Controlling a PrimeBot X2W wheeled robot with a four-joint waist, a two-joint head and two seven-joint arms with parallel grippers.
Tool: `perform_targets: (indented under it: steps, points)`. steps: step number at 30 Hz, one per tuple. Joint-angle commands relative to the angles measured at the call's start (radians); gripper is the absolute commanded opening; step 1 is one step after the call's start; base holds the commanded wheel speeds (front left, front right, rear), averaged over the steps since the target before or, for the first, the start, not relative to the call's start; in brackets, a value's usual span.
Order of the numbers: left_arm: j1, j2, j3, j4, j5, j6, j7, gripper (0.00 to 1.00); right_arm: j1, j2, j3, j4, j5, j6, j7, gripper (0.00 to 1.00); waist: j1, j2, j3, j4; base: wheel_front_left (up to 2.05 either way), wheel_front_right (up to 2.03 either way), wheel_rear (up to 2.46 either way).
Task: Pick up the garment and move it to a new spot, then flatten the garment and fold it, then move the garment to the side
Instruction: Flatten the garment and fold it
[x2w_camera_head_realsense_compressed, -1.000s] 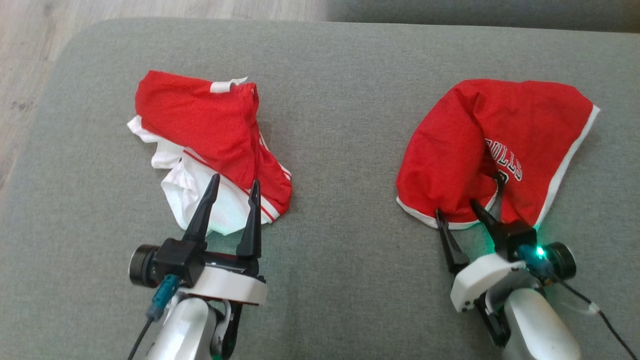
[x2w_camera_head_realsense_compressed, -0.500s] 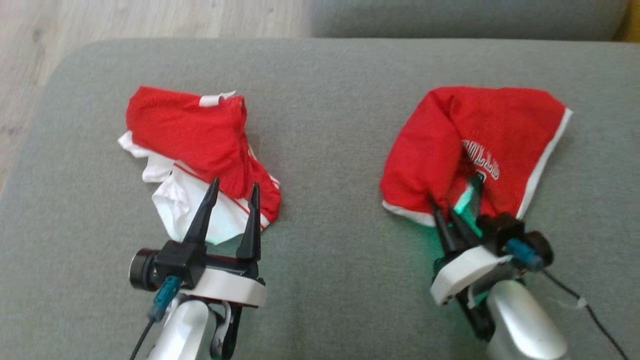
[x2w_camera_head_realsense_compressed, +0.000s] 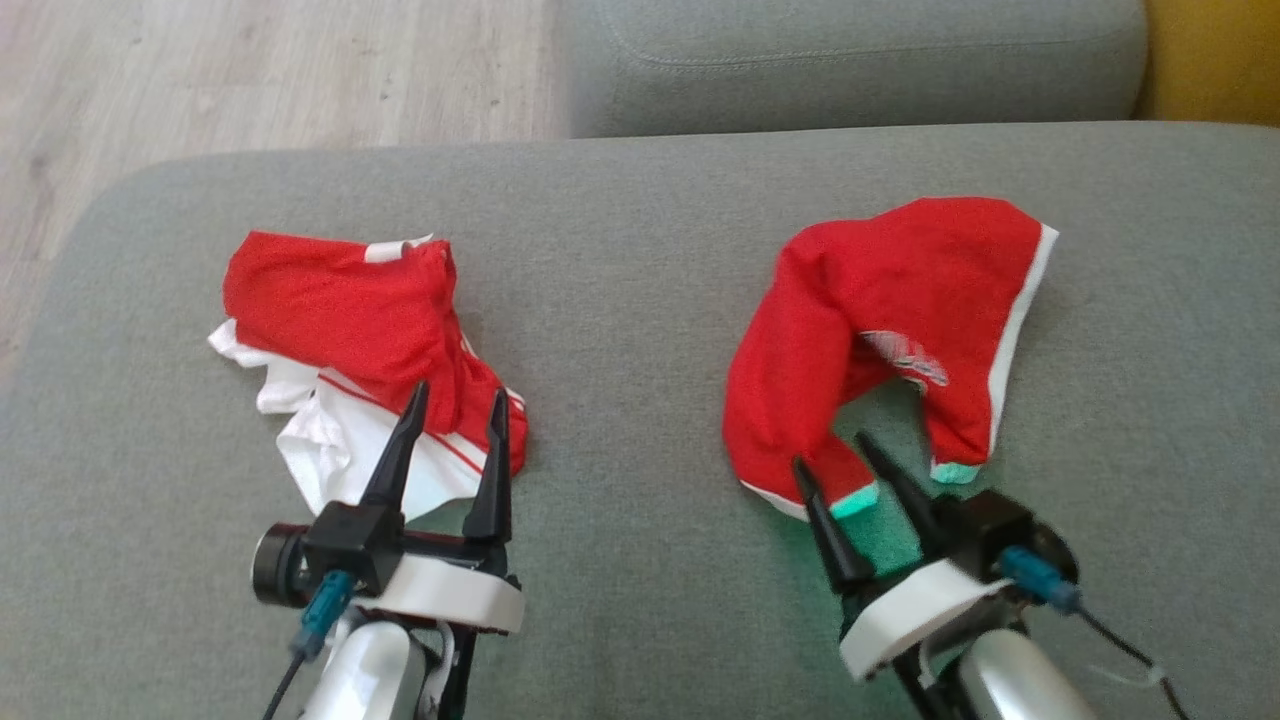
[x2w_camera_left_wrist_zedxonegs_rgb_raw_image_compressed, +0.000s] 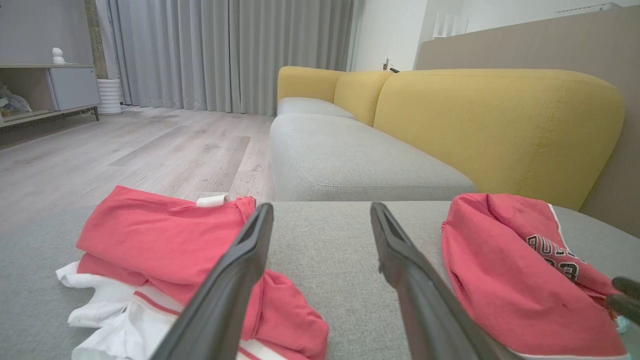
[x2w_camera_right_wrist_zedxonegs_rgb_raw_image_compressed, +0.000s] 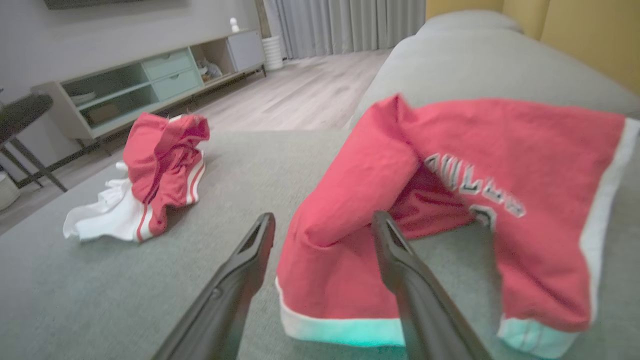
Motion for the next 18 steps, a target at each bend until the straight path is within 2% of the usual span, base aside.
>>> perform_targets:
  steps: [1,6,10,12,18]
  points:
    - [-0.023,0.001,0.039,-0.027,-0.004,0.007,-0.009,1.00,-0.024,-0.002,0.008,-0.048,0.000,-0.001,-0.018,1.00,0.0001,0.0000,-0.003,-0.005,0.00,0.00,0.00]
    - [-0.020,0.001,0.042,-0.034,-0.007,0.007,-0.009,1.00,-0.014,-0.002,-0.073,-0.125,-0.008,-0.001,-0.055,1.00,0.0001,0.0000,-0.006,-0.024,0.00,0.00,0.00]
    - [-0.018,0.001,0.032,-0.039,-0.015,0.010,-0.009,1.00,0.010,-0.002,-0.184,-0.155,-0.027,-0.001,-0.073,1.00,0.0001,0.0000,-0.005,-0.038,0.00,0.00,0.00]
    - [-0.015,0.001,0.025,-0.040,-0.019,0.013,-0.009,1.00,0.037,-0.002,-0.268,-0.129,-0.049,-0.001,-0.075,1.00,0.0001,0.0000,-0.005,-0.043,0.00,0.00,0.00]
    - [-0.022,0.001,0.021,-0.044,-0.018,0.014,-0.009,1.00,0.034,-0.002,-0.318,-0.066,-0.055,-0.001,-0.077,1.00,0.0001,0.0000,0.015,-0.045,0.00,0.00,0.00]
